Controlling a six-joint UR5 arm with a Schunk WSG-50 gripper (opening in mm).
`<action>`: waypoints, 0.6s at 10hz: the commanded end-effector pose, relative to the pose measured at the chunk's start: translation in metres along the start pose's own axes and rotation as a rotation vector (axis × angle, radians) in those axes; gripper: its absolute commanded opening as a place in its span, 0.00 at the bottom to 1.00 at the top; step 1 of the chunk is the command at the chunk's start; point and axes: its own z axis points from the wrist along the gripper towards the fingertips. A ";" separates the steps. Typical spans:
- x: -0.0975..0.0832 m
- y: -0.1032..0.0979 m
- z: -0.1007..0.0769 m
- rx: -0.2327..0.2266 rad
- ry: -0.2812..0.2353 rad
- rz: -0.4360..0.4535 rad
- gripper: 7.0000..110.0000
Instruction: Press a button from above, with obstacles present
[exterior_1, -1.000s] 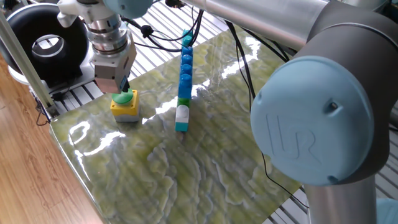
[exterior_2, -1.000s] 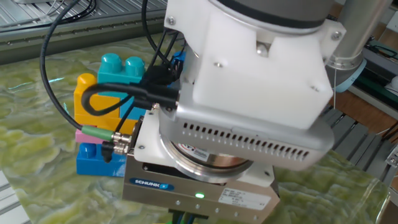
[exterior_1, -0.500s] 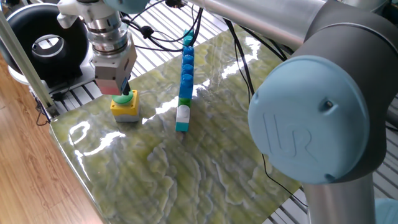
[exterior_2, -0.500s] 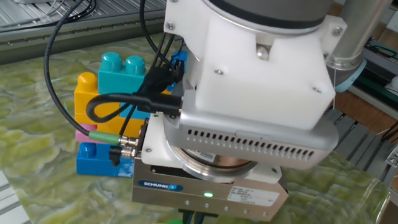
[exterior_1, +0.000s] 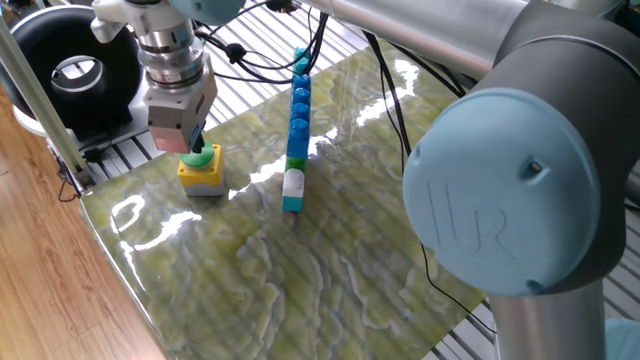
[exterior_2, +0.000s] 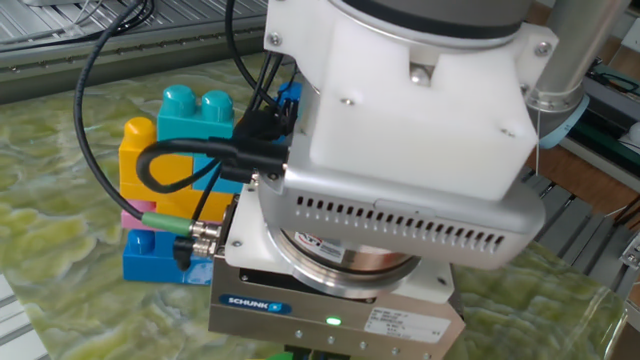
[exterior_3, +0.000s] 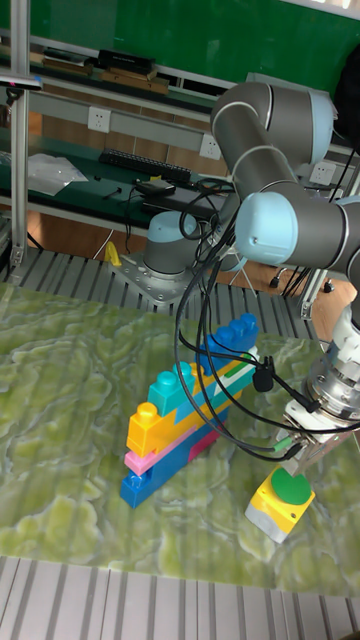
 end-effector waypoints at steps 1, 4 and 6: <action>-0.015 -0.005 -0.002 0.014 -0.062 0.024 0.00; -0.014 -0.010 0.006 0.034 -0.048 0.025 0.00; -0.012 -0.011 0.008 0.038 -0.041 0.028 0.00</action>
